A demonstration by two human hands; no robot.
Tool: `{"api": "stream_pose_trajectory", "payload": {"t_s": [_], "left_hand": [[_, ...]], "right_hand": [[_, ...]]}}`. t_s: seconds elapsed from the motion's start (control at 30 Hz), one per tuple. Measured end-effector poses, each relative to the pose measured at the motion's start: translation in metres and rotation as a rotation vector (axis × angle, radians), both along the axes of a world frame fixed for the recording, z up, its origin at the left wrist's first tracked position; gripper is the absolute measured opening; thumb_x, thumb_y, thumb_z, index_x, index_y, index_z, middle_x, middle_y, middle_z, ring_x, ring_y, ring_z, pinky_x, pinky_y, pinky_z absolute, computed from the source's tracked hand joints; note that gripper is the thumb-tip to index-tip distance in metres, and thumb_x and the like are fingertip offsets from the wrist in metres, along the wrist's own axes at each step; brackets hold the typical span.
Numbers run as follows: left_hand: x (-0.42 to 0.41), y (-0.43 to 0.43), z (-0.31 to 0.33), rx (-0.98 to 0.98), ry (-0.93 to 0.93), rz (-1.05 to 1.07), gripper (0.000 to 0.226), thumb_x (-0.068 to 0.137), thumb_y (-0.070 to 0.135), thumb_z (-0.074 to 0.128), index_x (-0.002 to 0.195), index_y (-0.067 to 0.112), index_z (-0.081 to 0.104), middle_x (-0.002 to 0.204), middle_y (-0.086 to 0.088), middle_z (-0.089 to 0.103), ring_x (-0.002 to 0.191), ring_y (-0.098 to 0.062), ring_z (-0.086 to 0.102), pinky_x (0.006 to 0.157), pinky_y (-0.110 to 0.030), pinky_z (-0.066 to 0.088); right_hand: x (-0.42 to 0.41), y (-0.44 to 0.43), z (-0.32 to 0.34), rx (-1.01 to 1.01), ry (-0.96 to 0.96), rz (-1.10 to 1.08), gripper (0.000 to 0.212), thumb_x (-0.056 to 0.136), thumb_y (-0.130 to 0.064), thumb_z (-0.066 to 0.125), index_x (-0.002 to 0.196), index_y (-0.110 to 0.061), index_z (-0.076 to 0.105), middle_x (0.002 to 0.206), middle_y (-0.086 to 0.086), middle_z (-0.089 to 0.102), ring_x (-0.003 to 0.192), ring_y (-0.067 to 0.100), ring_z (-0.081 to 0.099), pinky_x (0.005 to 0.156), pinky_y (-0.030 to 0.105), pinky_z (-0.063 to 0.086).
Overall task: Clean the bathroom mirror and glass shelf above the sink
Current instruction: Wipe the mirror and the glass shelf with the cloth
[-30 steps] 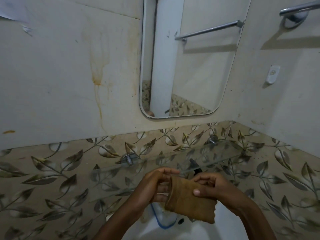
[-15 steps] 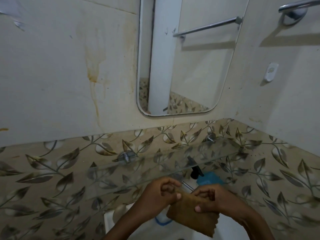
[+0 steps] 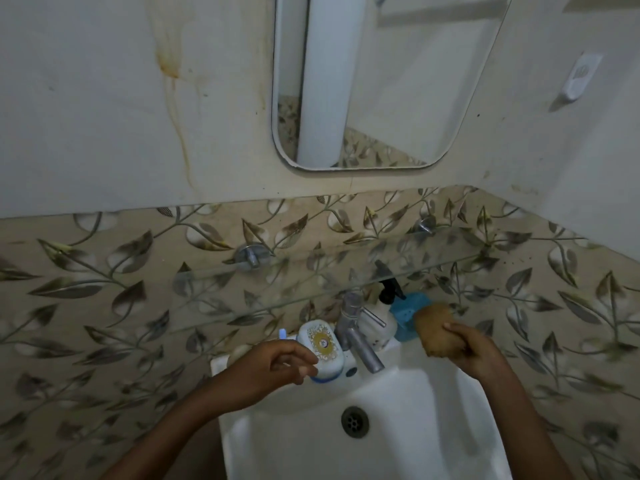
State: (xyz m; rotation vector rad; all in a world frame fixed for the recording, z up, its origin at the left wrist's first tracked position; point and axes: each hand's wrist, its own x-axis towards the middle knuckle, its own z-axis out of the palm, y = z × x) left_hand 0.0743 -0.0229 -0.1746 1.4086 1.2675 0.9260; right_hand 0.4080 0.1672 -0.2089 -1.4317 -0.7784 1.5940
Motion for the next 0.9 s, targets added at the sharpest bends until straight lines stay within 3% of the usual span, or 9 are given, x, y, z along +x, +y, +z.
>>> {"api": "stream_pose_trajectory", "payload": {"t_s": [0.1, 0.27, 0.33, 0.4, 0.47, 0.63, 0.73, 0.8, 0.9], "left_hand": [[-0.01, -0.002, -0.003, 0.001, -0.007, 0.033, 0.022, 0.088, -0.001, 0.054, 0.096, 0.017, 0.066, 0.094, -0.006, 0.075, 0.083, -0.011, 0.067, 0.083, -0.025, 0.054], [-0.02, 0.001, -0.004, -0.001, 0.008, 0.066, 0.027, 0.088, -0.001, 0.053, 0.099, 0.021, 0.065, 0.095, 0.005, 0.075, 0.085, -0.012, 0.068, 0.077, -0.017, 0.052], [-0.02, 0.003, -0.006, -0.006, -0.007, 0.108, 0.033, 0.086, -0.006, 0.052, 0.101, 0.022, 0.062, 0.093, 0.009, 0.075, 0.083, -0.014, 0.068, 0.074, -0.017, 0.051], [-0.02, 0.006, -0.006, 0.0, -0.009, 0.142, 0.037, 0.084, -0.009, 0.052, 0.102, 0.024, 0.059, 0.09, 0.015, 0.074, 0.077, -0.01, 0.068, 0.069, -0.015, 0.049], [-0.021, 0.01, -0.005, 0.007, -0.01, 0.157, 0.037, 0.083, -0.009, 0.052, 0.101, 0.023, 0.058, 0.088, 0.018, 0.074, 0.073, -0.006, 0.067, 0.064, -0.012, 0.048], [-0.023, 0.016, -0.003, 0.018, -0.016, 0.174, 0.036, 0.085, -0.012, 0.047, 0.099, 0.02, 0.058, 0.084, 0.013, 0.075, 0.074, -0.012, 0.066, 0.072, -0.021, 0.052], [-0.025, 0.018, -0.002, 0.026, -0.007, 0.162, 0.034, 0.087, -0.008, 0.048, 0.1, 0.021, 0.059, 0.087, 0.013, 0.075, 0.077, -0.014, 0.065, 0.074, -0.024, 0.051], [-0.026, 0.019, -0.001, 0.031, -0.005, 0.145, 0.033, 0.088, -0.007, 0.048, 0.101, 0.021, 0.059, 0.091, 0.013, 0.074, 0.079, -0.014, 0.066, 0.073, -0.021, 0.051], [-0.026, 0.019, 0.0, 0.027, -0.008, 0.141, 0.033, 0.088, -0.006, 0.049, 0.101, 0.023, 0.059, 0.094, 0.013, 0.074, 0.081, -0.015, 0.067, 0.07, -0.018, 0.051]], "right_hand": [[-0.017, 0.026, -0.003, -0.022, 0.174, -0.103, 0.038, 0.095, -0.002, 0.039, 0.133, 0.003, 0.041, 0.119, 0.018, 0.053, 0.097, 0.027, 0.054, 0.097, 0.026, 0.043], [-0.042, 0.064, -0.015, 0.023, 0.097, -0.15, 0.039, 0.096, 0.003, 0.033, 0.071, 0.006, 0.062, 0.06, 0.013, 0.065, 0.05, 0.022, 0.065, 0.052, 0.023, 0.055], [-0.051, 0.071, -0.015, 0.031, 0.017, -0.167, 0.03, 0.093, 0.005, 0.034, 0.087, 0.012, 0.063, 0.072, 0.023, 0.063, 0.065, 0.031, 0.065, 0.074, 0.032, 0.058], [-0.056, 0.078, -0.02, 0.024, -0.011, -0.185, 0.031, 0.091, 0.009, 0.034, 0.115, 0.018, 0.051, 0.112, 0.036, 0.056, 0.1, 0.046, 0.058, 0.104, 0.046, 0.043], [-0.058, 0.079, -0.025, 0.023, -0.035, -0.143, 0.033, 0.087, 0.012, 0.039, 0.118, 0.008, 0.05, 0.136, 0.033, 0.044, 0.111, 0.041, 0.051, 0.109, 0.05, 0.037], [-0.059, 0.088, -0.042, -0.036, -0.098, -0.095, 0.044, 0.089, 0.014, 0.039, 0.132, 0.012, 0.038, 0.137, 0.028, 0.044, 0.121, 0.042, 0.047, 0.107, 0.053, 0.037], [-0.063, 0.093, -0.039, -0.12, -0.146, -0.124, 0.032, 0.092, 0.01, 0.029, 0.117, 0.006, 0.048, 0.096, 0.025, 0.05, 0.073, 0.032, 0.048, 0.069, 0.036, 0.049], [-0.067, 0.096, -0.033, -0.173, -0.154, -0.142, 0.026, 0.093, 0.007, 0.028, 0.082, 0.005, 0.052, 0.067, 0.01, 0.034, 0.054, 0.02, 0.027, 0.041, 0.021, 0.035], [-0.072, 0.097, -0.027, -0.225, -0.128, -0.148, 0.035, 0.096, -0.006, 0.03, 0.063, -0.008, 0.042, 0.062, 0.007, 0.029, 0.052, 0.018, 0.026, 0.047, 0.024, 0.031]]}}
